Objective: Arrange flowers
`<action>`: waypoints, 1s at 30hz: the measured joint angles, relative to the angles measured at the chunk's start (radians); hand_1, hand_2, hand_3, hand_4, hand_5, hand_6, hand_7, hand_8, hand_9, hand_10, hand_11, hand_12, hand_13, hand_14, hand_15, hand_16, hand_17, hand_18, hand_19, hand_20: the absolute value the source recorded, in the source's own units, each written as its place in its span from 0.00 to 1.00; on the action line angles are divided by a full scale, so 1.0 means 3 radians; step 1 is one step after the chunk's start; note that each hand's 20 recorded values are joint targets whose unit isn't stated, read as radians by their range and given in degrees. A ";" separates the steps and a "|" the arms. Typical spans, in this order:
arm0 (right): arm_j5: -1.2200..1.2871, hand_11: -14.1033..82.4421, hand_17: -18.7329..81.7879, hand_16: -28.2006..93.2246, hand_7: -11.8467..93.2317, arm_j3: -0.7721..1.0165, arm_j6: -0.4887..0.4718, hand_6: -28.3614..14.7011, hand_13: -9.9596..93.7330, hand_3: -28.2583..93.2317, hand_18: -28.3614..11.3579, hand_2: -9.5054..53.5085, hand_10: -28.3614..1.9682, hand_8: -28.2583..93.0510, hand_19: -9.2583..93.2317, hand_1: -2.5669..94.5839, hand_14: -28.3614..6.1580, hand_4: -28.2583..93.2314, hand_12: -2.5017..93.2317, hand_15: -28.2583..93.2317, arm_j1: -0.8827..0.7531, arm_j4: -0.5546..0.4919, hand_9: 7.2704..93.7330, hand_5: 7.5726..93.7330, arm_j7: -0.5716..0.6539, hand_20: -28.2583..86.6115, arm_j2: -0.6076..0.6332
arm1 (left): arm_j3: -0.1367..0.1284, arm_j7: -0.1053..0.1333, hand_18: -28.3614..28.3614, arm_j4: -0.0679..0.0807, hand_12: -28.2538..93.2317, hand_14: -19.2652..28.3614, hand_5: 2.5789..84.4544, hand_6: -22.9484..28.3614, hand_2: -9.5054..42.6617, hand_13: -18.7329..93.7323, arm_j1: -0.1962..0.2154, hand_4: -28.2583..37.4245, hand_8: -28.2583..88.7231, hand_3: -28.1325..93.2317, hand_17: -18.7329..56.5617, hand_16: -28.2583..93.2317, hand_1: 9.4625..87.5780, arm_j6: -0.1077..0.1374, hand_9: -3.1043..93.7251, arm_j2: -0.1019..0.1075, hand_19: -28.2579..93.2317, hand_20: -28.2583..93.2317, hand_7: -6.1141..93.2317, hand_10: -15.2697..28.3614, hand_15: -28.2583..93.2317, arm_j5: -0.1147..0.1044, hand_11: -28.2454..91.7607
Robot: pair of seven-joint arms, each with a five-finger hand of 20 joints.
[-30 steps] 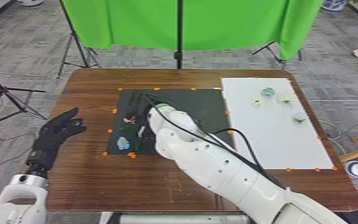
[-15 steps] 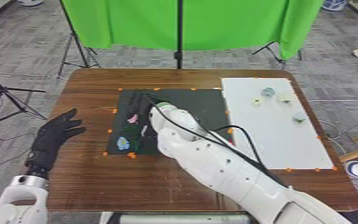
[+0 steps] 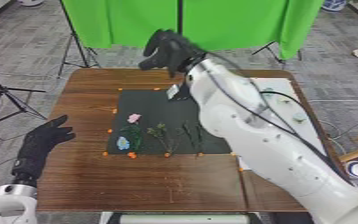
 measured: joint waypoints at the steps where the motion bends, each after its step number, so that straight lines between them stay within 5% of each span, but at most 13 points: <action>1: -0.0030 0.33 0.75 0.53 0.23 0.0148 0.0008 0.62 0.93 0.74 0.29 0.00 0.40 0.17 1.00 0.35 0.63 0.13 0.25 0.68 -0.0042 -0.0141 0.79 0.63 -0.0008 0.71 0.0105 | -0.0002 -0.0001 0.74 -0.0002 0.33 0.81 0.47 0.56 0.37 0.54 0.0007 0.00 0.18 0.71 0.40 0.22 0.22 0.0001 0.50 -0.0003 0.38 0.43 0.18 0.67 0.44 0.0000 0.42; 9: -0.0089 0.35 0.73 0.52 0.22 0.1431 -0.0176 0.60 0.91 0.73 0.26 0.00 0.36 0.18 1.00 0.31 0.60 0.14 0.28 0.70 -0.0775 -0.0657 0.77 0.63 0.0142 0.70 0.1035 | -0.0053 -0.0007 0.74 -0.0042 0.33 0.81 0.48 0.56 0.37 0.54 0.0055 0.00 0.19 0.71 0.40 0.22 0.22 0.0006 0.50 -0.0026 0.39 0.42 0.18 0.68 0.44 0.0004 0.42; 17: -0.0473 0.40 0.76 0.52 0.24 0.1951 -0.0103 0.66 0.93 0.73 0.27 0.00 0.40 0.16 1.00 0.33 0.62 0.14 0.30 0.72 -0.1666 -0.0045 0.81 0.66 0.0506 0.71 0.1608 | -0.0059 -0.0010 0.74 -0.0053 0.33 0.81 0.48 0.56 0.37 0.54 0.0093 0.00 0.18 0.71 0.40 0.22 0.22 0.0009 0.50 -0.0058 0.39 0.42 0.18 0.68 0.44 0.0007 0.42; 30: -0.0351 0.41 0.77 0.52 0.25 0.1817 0.0018 0.67 0.94 0.76 0.29 0.00 0.46 0.16 1.00 0.36 0.67 0.13 0.30 0.72 -0.1966 0.0574 0.82 0.64 0.0647 0.71 0.1437 | -0.0039 -0.0055 0.75 -0.0048 0.33 0.81 0.48 0.56 0.37 0.54 0.0085 0.00 0.18 0.71 0.40 0.22 0.22 -0.0017 0.50 -0.0059 0.39 0.42 0.19 0.68 0.44 0.0019 0.42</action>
